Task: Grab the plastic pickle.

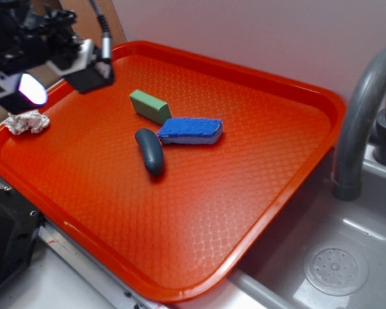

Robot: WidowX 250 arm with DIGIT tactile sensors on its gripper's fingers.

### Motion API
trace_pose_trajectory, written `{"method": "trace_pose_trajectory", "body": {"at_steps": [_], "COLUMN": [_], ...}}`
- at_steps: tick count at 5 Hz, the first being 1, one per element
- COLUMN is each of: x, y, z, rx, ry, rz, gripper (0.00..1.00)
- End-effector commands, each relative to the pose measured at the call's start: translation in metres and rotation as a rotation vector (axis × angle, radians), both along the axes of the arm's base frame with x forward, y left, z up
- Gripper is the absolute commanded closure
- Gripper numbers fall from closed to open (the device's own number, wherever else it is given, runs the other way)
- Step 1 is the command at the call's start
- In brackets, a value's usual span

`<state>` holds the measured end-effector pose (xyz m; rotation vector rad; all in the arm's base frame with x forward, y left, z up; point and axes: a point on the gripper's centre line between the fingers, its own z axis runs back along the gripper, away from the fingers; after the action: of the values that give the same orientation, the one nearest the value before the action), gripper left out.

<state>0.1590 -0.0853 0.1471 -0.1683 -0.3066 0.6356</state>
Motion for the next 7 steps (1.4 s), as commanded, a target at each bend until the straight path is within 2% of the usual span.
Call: {"method": "trace_pose_trajectory", "body": {"at_steps": [1,2,4,5,6,7], "x": [0.043,0.052,0.056,0.059,0.059,0.059], "y": [-0.013,-0.007,0.004,0.007,0.006,0.005], "z": [-0.037,-0.058,-0.093,-0.107,-0.107,-0.106], "rx": [0.052,0.013,0.021,0.051,0.057,0.048], "ry": [-0.018,0.001,0.062,0.086,0.068,0.09], "rz": [0.059,0.092,0.116,0.113,0.106,0.106], "gripper": [0.0,0.0,0.0,0.0,0.0,0.05]}}
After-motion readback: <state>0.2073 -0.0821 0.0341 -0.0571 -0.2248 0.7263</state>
